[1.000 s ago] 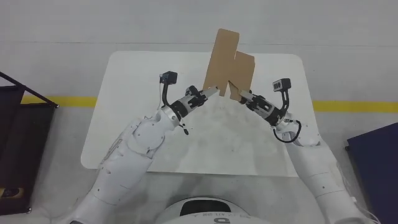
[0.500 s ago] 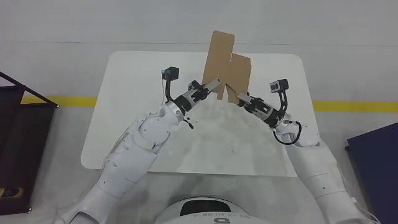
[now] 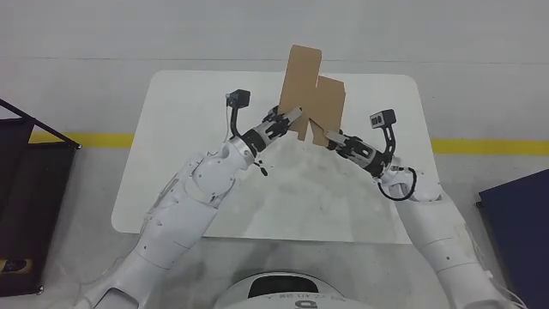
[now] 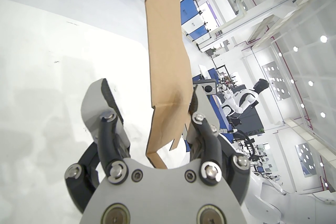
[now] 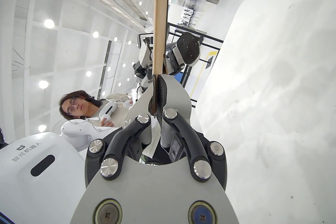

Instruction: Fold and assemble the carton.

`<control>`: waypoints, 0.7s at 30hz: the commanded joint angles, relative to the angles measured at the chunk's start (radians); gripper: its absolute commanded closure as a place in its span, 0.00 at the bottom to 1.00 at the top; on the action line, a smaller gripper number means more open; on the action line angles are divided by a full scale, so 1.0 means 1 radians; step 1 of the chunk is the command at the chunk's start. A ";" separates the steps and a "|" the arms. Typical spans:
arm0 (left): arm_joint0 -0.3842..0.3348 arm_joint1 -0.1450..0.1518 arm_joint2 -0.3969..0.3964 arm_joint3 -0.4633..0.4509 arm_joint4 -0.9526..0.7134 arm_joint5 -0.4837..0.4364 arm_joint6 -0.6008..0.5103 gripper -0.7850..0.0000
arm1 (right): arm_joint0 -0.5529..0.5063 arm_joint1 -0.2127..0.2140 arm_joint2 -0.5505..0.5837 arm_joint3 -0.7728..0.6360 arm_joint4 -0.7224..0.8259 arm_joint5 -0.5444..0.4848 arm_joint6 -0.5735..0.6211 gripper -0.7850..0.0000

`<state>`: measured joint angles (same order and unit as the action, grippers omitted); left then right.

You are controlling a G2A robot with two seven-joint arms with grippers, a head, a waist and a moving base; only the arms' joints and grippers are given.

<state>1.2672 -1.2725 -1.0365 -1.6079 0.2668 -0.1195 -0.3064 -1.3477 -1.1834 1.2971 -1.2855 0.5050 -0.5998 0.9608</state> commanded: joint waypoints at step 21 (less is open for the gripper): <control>0.007 0.003 -0.063 -0.003 -0.091 -0.006 -0.045 1.00 | 0.016 0.007 0.007 0.028 0.021 0.012 0.013 0.00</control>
<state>1.2748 -1.2696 -1.0925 -1.6098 0.1879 -0.1310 -0.3568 -1.3318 -1.1768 1.3039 -1.2579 0.5258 -0.5874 0.9739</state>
